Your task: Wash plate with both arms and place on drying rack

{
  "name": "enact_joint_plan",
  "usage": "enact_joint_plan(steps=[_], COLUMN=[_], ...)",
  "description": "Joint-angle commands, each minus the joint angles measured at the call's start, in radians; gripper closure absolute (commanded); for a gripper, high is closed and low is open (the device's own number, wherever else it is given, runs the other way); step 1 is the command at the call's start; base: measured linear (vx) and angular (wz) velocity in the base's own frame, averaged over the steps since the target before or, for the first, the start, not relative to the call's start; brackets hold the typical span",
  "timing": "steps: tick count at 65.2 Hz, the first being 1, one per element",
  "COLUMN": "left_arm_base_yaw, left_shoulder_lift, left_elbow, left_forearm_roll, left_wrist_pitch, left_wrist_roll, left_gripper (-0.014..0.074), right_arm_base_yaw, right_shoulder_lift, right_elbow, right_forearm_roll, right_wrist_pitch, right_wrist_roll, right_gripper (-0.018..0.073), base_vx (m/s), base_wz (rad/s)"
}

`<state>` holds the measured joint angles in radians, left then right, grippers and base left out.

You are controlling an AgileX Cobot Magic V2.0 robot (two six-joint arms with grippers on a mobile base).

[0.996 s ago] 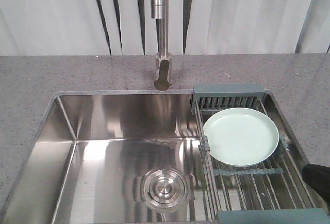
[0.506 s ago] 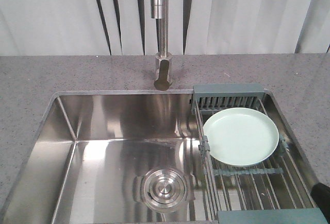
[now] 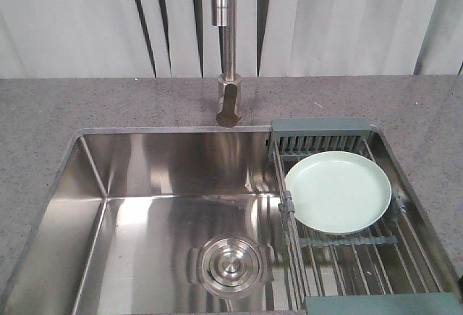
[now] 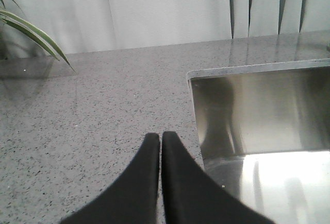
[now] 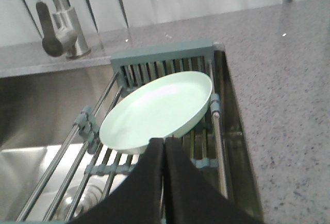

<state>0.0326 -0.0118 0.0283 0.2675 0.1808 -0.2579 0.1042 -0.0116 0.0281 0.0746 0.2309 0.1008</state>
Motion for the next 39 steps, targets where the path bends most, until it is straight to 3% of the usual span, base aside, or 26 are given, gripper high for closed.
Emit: enact_joint_plan(steps=[1, 21, 31, 39], left_arm_base_yaw=[0.002, 0.002, 0.002, 0.002], left_shoulder_lift=[-0.015, -0.015, -0.015, -0.015], left_elbow=[0.024, 0.024, 0.024, 0.024], left_forearm_roll=[0.002, 0.002, 0.002, 0.002], left_wrist_pitch=[-0.072, -0.072, -0.072, -0.072], left_wrist_roll=[-0.008, -0.008, -0.008, -0.008], left_gripper=[0.0603, 0.0603, 0.0603, 0.0603], right_arm_base_yaw=[-0.029, -0.028, -0.028, -0.028], right_shoulder_lift=[-0.011, -0.011, -0.011, -0.011], right_elbow=[0.002, 0.002, 0.003, 0.003], right_forearm_roll=[-0.012, -0.050, -0.120, -0.120], right_wrist_pitch=[-0.134, -0.281, -0.285, -0.286], right_wrist_roll=[-0.005, -0.046, -0.027, -0.023], right_gripper=[0.0566, 0.0566, 0.0566, 0.0566], base_vx=[0.00, 0.00, 0.00, 0.00], base_wz=[0.00, 0.00, 0.00, 0.00])
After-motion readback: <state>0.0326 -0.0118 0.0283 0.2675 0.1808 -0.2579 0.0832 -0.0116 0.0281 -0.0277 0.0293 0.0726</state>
